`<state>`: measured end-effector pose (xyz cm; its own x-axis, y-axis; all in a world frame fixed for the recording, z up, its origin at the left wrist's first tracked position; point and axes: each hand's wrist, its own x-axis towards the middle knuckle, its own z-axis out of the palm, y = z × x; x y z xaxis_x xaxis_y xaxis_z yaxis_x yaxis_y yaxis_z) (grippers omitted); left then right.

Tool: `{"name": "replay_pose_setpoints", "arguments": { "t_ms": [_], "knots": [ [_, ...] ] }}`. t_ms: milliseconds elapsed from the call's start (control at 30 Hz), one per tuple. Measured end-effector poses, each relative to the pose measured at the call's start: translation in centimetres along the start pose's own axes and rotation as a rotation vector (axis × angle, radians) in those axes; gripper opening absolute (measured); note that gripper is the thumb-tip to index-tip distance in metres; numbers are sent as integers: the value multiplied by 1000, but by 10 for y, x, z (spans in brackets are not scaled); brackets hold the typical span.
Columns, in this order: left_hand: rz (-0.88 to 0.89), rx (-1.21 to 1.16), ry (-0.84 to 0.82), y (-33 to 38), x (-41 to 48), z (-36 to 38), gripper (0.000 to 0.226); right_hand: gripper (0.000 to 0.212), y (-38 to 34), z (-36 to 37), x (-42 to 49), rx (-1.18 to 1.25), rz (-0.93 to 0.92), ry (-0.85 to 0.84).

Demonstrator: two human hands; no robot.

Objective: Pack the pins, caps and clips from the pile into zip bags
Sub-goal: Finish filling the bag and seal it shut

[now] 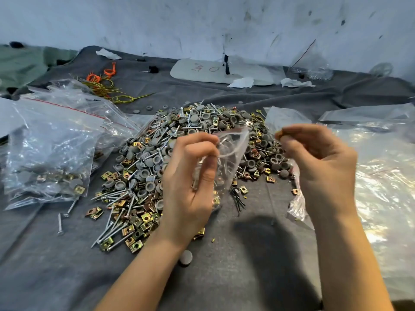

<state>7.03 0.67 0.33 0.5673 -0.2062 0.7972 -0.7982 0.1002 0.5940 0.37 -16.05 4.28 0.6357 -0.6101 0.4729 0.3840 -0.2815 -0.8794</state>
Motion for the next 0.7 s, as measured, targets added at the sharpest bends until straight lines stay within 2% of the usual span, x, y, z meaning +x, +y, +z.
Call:
{"name": "replay_pose_setpoints", "arguments": {
  "t_ms": [67,133,200,267,333,400,467,533,633,700],
  "knots": [
    [42,8,-54,2,-1,1,6,21,-22,10,-6,35,-193,-72],
    [87,12,-88,3,-2,2,7,19,-36,19,-12,-77,-332,-144],
    [109,9,-90,3,-2,2,12,16,-41,24,-16,-252,-400,-214],
    [109,5,-84,3,-1,1,10,12,-40,24,-17,-331,-384,-271],
    [97,9,-74,1,-2,0,7,10,-38,22,-16,-267,-336,-264],
    [62,14,-40,-1,-1,-3,7,10,-34,18,-12,-146,-265,-160],
    [1,14,22,-3,1,-5,9,13,-23,12,-6,-138,-204,-37],
    [-50,21,77,-4,4,-8,16,17,-2,4,-1,-247,-45,8],
    [-102,12,121,-5,6,-10,21,16,33,-6,1,-603,258,-123],
    [-123,11,144,-5,7,-10,23,17,46,-10,0,-807,341,-193]
  ]
}}
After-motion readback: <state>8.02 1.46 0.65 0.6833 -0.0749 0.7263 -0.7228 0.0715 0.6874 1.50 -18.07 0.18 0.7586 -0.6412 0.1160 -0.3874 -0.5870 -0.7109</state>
